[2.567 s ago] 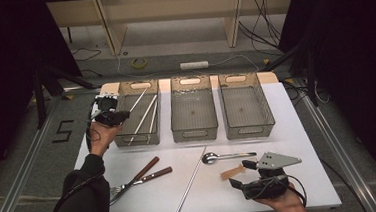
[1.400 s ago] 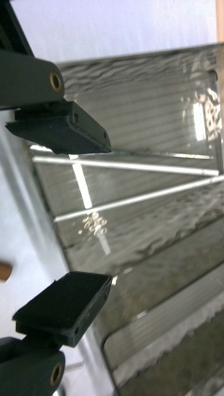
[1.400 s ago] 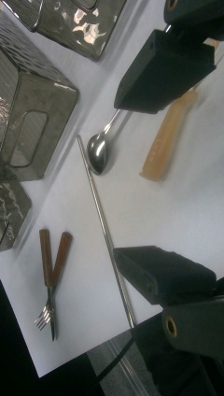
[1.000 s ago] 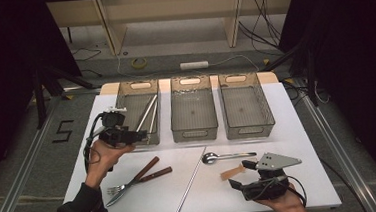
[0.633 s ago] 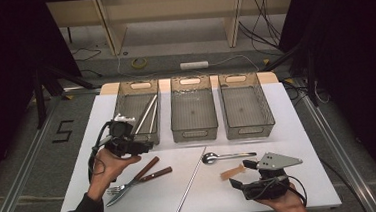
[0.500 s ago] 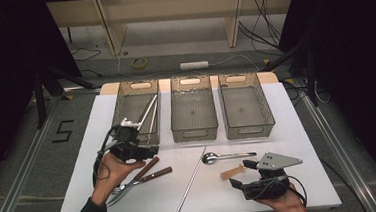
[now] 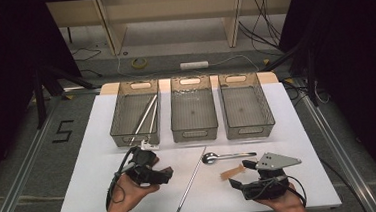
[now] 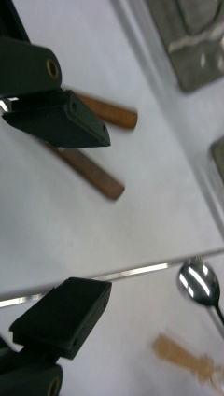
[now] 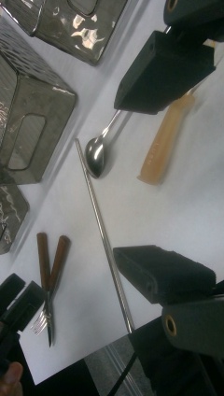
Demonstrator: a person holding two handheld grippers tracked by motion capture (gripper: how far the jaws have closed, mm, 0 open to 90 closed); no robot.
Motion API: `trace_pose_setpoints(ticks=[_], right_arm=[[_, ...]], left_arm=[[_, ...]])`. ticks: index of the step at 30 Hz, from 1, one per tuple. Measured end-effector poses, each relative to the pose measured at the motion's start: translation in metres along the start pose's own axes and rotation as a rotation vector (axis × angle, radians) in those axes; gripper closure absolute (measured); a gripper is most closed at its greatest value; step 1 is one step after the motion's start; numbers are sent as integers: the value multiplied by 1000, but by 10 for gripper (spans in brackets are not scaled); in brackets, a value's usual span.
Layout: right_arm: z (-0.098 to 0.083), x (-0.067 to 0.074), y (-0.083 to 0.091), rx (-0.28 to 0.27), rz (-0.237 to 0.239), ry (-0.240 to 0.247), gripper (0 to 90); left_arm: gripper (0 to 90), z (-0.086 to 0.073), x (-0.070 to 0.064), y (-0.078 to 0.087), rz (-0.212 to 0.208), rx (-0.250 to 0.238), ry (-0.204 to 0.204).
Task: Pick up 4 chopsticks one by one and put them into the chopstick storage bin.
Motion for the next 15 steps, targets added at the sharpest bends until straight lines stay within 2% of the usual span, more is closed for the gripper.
trace_pose_setpoints(ticks=[6,10,15], right_arm=[[0,1,-1,8,3,2,250],[0,0,0,6,2,1,250],[0,1,-1,9,3,1,250]], left_arm=[[263,-10,-17,-11,-8,36,-44],[281,-14,-22,-15,2,57,-66],[347,-18,-30,-22,-19,101,-95]])
Point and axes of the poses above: each handheld gripper's, and its own axes: y roughly backward along the jaws, z roughly out of its top, x roughly to its left, the point moved 2 cm from there along -y, roughly forward along the jaws, and after that the axes turned 2 degrees about y, right-handed, at the moved point
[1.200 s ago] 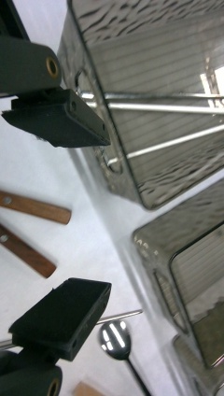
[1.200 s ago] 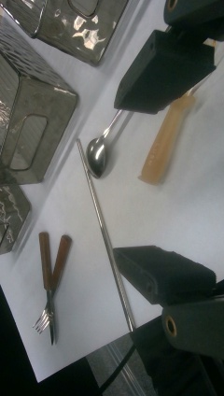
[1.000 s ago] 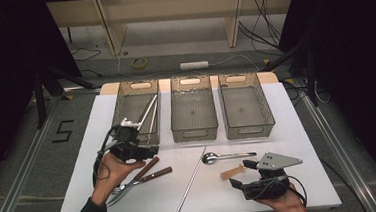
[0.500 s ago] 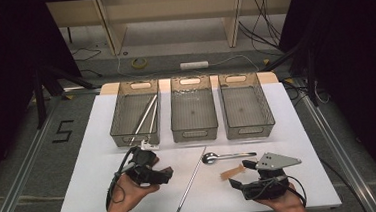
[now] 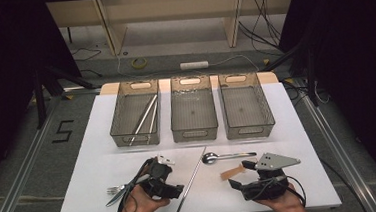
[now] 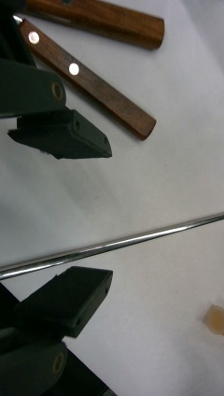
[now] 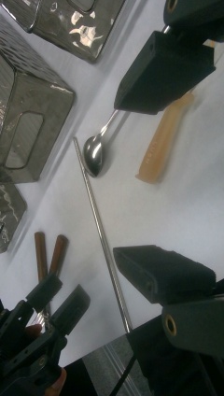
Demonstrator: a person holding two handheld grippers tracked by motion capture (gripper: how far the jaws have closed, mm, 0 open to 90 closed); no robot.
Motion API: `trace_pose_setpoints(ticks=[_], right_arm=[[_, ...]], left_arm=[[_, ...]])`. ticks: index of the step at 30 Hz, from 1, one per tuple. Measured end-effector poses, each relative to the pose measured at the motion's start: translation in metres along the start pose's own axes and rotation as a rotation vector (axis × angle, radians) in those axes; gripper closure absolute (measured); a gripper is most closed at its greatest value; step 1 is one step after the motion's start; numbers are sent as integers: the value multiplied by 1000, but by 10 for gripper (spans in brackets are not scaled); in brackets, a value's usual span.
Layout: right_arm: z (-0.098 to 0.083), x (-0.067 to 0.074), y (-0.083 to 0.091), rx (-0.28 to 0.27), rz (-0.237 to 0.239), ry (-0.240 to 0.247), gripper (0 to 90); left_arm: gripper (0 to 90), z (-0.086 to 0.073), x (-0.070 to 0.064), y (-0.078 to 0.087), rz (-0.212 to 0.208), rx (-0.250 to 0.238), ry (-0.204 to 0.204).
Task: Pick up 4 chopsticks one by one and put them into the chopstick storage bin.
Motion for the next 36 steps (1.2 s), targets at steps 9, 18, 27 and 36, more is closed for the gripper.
trace_pose_setpoints(ticks=[9,18,27,36], right_arm=[[0,0,-1,0,0,-3,252],[0,-1,-1,3,1,-6,253],[0,-1,-1,4,3,-6,255],[0,-1,-1,1,5,-3,256]], left_arm=[[451,-2,-12,-10,-31,54,-39],[533,-3,-21,-20,-39,105,-68],[605,-4,-28,-24,-24,116,-92],[667,-5,-32,-29,5,122,-99]])
Point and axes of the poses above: each handheld gripper's, and its own axes: y roughly backward along the jaws, z roughly out of its top, x roughly to its left, the point moved 2 cm from there along -y, roughly forward along the jaws, and after that the axes turned 2 degrees about y, right-handed, at the moved point
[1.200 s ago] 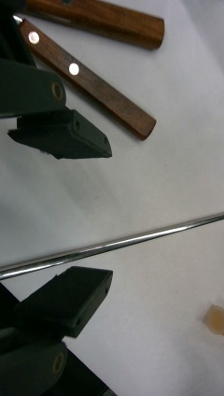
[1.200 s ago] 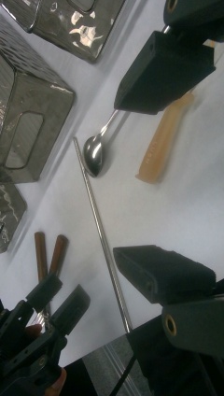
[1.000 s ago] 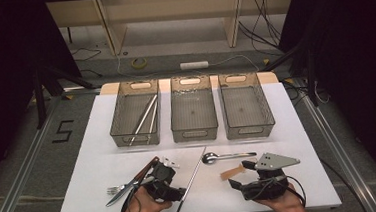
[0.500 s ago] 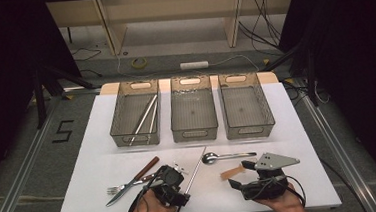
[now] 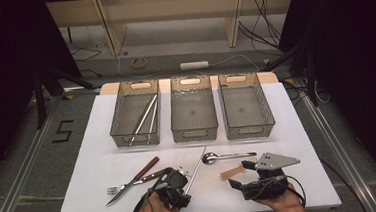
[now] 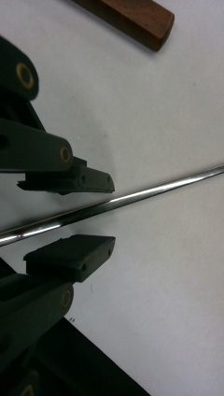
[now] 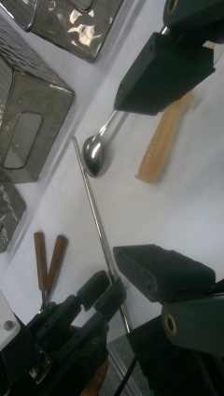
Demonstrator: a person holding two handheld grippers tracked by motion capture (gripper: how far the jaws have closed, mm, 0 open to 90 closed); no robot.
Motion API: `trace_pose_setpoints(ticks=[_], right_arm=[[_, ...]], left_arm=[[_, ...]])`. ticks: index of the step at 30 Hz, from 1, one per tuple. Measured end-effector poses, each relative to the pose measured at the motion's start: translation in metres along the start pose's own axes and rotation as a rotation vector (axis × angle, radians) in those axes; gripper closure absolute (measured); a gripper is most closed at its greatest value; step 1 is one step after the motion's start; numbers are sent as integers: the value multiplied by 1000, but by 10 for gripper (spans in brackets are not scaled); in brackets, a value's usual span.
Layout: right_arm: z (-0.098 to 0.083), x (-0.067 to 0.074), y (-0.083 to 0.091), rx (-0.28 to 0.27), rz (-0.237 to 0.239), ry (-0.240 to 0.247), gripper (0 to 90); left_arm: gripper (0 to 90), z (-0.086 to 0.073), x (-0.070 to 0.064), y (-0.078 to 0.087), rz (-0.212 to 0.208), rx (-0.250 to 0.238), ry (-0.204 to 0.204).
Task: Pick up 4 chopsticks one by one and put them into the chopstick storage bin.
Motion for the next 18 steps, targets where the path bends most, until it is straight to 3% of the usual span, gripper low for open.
trace_pose_setpoints(ticks=[6,18], right_arm=[[0,0,0,-2,0,3,258],[0,0,0,-1,-6,-2,260]], left_arm=[[713,-1,-2,-1,32,-8,-15],[760,-2,-4,-2,51,-15,-34]])
Point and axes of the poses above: each handheld gripper's, and its own axes: y roughly backward along the jaws, z roughly out of its top, x roughly to its left, the point moved 2 cm from there along -y, roughly forward along the jaws, and after that the axes turned 2 degrees about y, right-handed, at the moved point
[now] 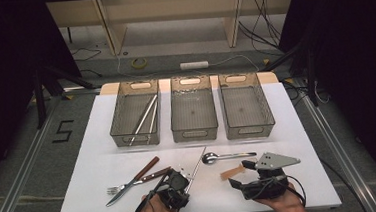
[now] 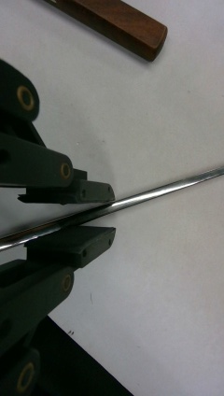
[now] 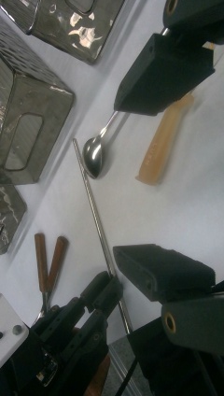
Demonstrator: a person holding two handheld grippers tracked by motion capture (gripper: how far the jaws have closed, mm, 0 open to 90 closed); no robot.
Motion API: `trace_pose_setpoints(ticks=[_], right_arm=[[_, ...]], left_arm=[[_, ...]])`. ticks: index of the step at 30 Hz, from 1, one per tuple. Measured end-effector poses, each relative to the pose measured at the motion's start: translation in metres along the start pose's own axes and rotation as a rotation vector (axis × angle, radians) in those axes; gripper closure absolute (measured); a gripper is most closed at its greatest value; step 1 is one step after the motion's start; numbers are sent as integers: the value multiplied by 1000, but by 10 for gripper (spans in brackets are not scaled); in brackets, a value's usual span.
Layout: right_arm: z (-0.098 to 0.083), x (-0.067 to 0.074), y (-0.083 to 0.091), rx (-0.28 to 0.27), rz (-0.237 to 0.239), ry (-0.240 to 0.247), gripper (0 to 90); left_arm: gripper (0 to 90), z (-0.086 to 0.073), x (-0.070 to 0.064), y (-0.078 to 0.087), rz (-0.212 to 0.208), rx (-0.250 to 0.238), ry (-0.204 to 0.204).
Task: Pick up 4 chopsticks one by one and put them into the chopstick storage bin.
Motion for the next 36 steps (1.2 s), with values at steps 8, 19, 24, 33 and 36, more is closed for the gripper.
trace_pose_setpoints(ticks=[8,19,24,33,36], right_arm=[[0,0,0,4,2,-1,261],[0,0,-1,6,1,2,262],[0,0,-1,6,1,3,262],[0,1,-1,7,1,4,262],[0,1,-1,6,1,5,262]], left_arm=[[781,-1,0,0,-1,-8,-2],[804,-1,4,0,-13,-31,33],[821,-2,9,1,-6,-39,48],[837,-2,18,0,-19,-43,66],[839,-2,20,0,-31,-48,73]])
Point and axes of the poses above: each handheld gripper's, and its own axes: y roughly backward along the jaws, z roughly out of its top, x roughly to its left, the point moved 2 cm from there along -y, roughly forward along the jaws, and after that the axes turned 2 degrees about y, right-handed, at the moved point
